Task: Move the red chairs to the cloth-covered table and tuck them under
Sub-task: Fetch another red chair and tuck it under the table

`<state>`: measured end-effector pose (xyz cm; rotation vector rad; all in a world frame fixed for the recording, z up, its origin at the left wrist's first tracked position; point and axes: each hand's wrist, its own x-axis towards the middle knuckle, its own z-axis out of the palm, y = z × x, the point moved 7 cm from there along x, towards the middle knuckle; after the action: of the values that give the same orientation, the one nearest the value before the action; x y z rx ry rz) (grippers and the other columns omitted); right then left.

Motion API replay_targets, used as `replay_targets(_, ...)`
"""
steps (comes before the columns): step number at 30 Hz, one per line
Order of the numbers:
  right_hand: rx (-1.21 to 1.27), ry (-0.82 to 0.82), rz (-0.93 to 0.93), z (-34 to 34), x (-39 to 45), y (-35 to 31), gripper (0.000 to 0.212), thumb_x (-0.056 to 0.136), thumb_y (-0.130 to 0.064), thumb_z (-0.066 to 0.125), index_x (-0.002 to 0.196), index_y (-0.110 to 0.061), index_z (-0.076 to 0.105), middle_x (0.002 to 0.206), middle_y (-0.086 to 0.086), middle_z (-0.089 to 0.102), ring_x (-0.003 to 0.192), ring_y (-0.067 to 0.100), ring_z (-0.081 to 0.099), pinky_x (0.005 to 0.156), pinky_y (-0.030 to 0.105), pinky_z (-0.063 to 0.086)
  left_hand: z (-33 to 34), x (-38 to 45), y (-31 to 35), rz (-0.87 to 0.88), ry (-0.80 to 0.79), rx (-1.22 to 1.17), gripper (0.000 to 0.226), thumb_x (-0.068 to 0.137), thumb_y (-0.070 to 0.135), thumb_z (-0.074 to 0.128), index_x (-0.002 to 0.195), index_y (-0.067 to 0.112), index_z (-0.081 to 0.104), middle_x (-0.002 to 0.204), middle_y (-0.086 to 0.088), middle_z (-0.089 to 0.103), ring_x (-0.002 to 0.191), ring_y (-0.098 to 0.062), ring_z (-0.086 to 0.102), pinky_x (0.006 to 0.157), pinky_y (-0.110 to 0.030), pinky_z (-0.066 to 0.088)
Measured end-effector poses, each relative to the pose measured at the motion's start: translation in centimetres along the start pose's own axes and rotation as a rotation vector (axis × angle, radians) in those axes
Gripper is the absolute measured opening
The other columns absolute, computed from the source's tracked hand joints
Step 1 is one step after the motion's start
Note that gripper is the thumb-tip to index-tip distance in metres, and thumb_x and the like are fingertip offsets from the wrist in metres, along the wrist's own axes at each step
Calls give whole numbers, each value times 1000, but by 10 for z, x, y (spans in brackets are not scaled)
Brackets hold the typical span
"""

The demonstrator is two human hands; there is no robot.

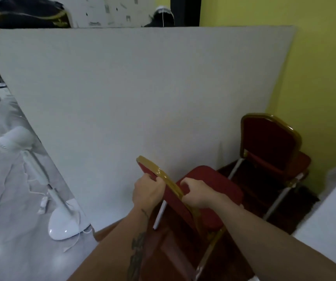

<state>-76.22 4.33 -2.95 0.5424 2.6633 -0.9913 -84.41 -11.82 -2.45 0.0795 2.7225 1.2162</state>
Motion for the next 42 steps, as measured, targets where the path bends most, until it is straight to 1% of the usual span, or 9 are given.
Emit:
replay_targets(5,-58,-51,41,12,35,-8,41,79,-27,67,120,-25,61,112,3,66,100,25,66,87,43,58,20,58,9,-31,-39,6,57,82,44,53,127,10,49,112,-12,60,98,-35,63,88,-42,52)
replay_targets(11,-189,-44,206,29,56,3,55,82,-36,70,134,-25,56,124,9,62,110,31,63,93,41,53,50,105,14,-58,-224,40,96,59,30,60,145,9,21,135,-26,32,97,-40,61,86,-48,57)
replay_targets(15,-248,-28,307,28,65,0,40,78,-28,62,118,-24,65,114,8,67,107,32,65,85,36,53,54,116,17,-27,-199,-10,96,69,19,65,151,8,17,139,-27,26,96,-43,60,87,-42,53)
replay_targets(19,-207,-28,373,23,66,-5,28,81,-19,59,107,-19,69,102,6,68,96,29,65,73,34,47,61,125,18,-37,-218,5,94,70,21,68,149,6,20,136,-26,29,92,-40,61,85,-42,54)
replay_targets(27,-144,14,481,31,61,-5,30,82,-17,59,111,-14,69,105,9,71,96,28,69,80,38,59,84,141,30,136,-427,42,101,71,20,67,154,13,10,138,-22,22,85,-35,61,79,-44,60)
replay_targets(32,-132,36,543,31,47,10,18,79,-20,59,96,-19,61,96,5,66,89,27,66,76,36,56,104,131,55,263,-566,79,107,75,11,67,158,9,-1,145,-24,18,73,-24,53,79,-40,60)
replay_targets(36,-110,78,593,29,34,30,11,77,-21,61,87,-20,55,92,5,62,86,29,65,73,35,55,125,115,75,327,-667,70,112,81,10,66,157,10,-17,158,-28,1,93,-35,59,86,-43,58)
replay_targets(39,-85,100,614,26,28,44,29,77,-28,64,103,-17,60,104,8,63,99,33,67,83,39,57,141,109,85,362,-758,51,113,86,11,63,152,10,-28,162,-29,-11,119,-43,52,95,-38,52)
replay_targets(42,-15,143,644,24,21,59,43,75,-35,66,115,-20,60,114,8,65,105,32,65,86,39,55,157,101,95,334,-773,44,117,82,14,65,151,8,-29,161,-28,1,126,-44,47,99,-44,51)
